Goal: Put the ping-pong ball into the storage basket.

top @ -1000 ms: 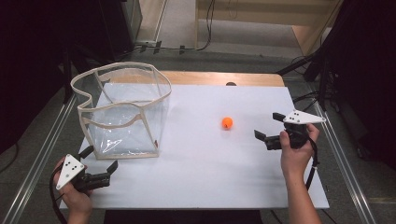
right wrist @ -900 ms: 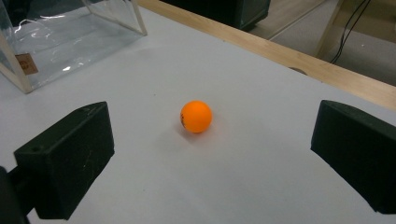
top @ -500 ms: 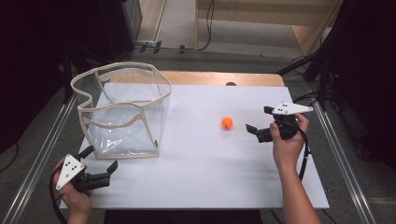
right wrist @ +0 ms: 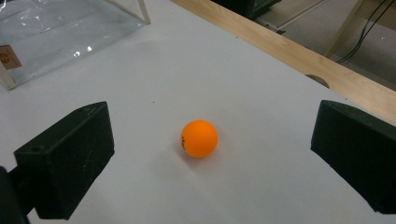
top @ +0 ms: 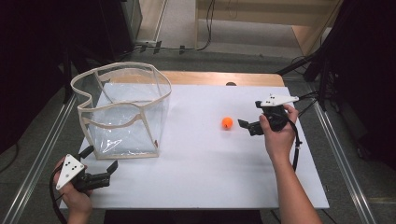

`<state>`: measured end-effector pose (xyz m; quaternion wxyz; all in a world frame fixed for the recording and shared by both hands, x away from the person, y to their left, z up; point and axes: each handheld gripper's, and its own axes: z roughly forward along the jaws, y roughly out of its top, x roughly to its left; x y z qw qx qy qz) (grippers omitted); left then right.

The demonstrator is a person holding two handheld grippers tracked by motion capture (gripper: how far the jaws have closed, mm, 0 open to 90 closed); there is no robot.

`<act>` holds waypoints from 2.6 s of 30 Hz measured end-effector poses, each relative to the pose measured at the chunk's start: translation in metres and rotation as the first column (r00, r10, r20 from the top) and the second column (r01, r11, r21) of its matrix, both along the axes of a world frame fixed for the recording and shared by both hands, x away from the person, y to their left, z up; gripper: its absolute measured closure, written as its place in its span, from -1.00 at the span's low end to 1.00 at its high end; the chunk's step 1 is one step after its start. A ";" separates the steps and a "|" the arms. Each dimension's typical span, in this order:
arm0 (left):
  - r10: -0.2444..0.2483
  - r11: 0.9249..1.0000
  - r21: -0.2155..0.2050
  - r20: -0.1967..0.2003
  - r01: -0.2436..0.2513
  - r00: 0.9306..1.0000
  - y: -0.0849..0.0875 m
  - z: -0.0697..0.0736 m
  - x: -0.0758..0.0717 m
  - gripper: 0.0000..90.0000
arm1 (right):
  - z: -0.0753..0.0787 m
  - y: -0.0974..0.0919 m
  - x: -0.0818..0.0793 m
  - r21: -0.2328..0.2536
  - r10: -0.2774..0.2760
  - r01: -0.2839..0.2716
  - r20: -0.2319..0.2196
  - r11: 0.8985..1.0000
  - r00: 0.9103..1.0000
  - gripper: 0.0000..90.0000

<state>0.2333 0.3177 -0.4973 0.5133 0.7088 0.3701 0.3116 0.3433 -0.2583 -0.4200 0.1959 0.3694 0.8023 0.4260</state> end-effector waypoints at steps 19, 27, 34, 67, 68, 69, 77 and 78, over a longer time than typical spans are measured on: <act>0.000 1.000 -0.002 -0.001 0.000 1.000 0.000 0.000 0.000 -1.00 | -0.004 0.029 0.027 -0.085 0.046 -0.051 -0.056 0.995 0.997 -1.00; 0.000 1.000 -0.004 0.000 0.000 1.000 0.000 0.000 0.000 -1.00 | -0.006 0.040 0.038 -0.128 0.062 -0.073 -0.083 0.989 0.995 -1.00; -0.002 1.000 -0.005 -0.001 0.002 1.000 0.000 0.000 0.000 -1.00 | -0.010 0.044 0.048 -0.164 0.059 -0.078 -0.114 0.983 0.992 -1.00; -0.011 1.000 -0.005 -0.001 0.011 1.000 0.000 0.000 0.001 -1.00 | -0.047 0.064 0.075 -0.276 0.075 -0.182 -0.356 0.944 0.932 -1.00; -0.011 1.000 -0.005 -0.001 0.011 1.000 0.000 0.000 0.001 -1.00 | -0.050 0.064 0.077 -0.284 0.081 -0.196 -0.370 0.939 0.926 -1.00; -0.011 1.000 -0.004 -0.001 0.011 1.000 0.000 0.000 0.001 -1.00 | -0.050 0.064 0.077 -0.284 0.081 -0.196 -0.370 0.939 0.926 -1.00; -0.010 1.000 -0.005 -0.001 0.010 1.000 0.000 0.000 0.001 -1.00 | -0.054 0.071 0.081 -0.333 0.048 -0.186 -0.382 0.924 0.923 -0.74; -0.009 1.000 -0.005 -0.001 0.009 1.000 0.000 0.000 0.001 -1.00 | -0.055 0.071 0.082 -0.333 0.048 -0.189 -0.390 0.924 0.920 -0.74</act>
